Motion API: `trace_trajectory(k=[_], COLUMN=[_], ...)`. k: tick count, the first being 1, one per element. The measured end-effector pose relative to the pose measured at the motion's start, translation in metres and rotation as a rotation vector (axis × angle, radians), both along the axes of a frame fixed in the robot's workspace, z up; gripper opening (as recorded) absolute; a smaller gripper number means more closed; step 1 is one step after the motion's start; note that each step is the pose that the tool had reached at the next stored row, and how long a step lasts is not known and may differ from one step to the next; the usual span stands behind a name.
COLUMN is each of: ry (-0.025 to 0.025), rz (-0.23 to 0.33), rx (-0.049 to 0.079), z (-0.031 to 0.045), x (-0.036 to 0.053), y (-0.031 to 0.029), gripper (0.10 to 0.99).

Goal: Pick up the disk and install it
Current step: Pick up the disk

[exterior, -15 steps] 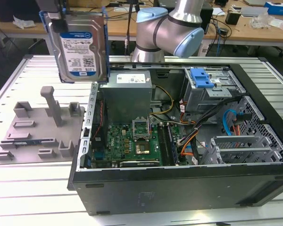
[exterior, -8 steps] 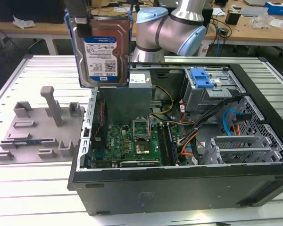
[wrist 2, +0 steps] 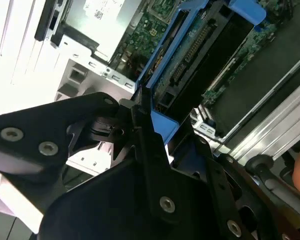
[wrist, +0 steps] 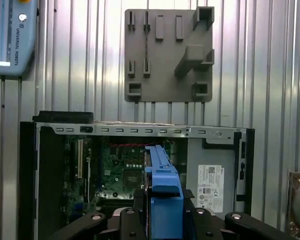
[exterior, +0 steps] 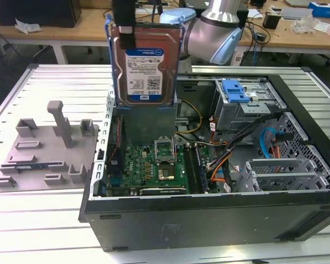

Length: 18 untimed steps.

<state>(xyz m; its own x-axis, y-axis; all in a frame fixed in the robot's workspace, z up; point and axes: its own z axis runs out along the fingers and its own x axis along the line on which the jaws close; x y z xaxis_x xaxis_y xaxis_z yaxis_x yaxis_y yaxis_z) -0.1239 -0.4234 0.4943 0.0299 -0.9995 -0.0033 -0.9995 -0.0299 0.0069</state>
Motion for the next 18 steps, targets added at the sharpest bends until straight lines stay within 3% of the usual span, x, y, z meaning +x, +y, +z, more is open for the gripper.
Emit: trace_trajectory(k=[10,12,18], ry=[0.0001,0.0,0.0], rz=[0.0,0.0,0.0], rx=[0.0,0.0,0.0], z=[0.0,-0.0001,0.0], x=[0.0338,0.0417,0.0559], y=[-0.0176,-0.0256,-0.0398], gripper=[0.369,0.369,0.369])
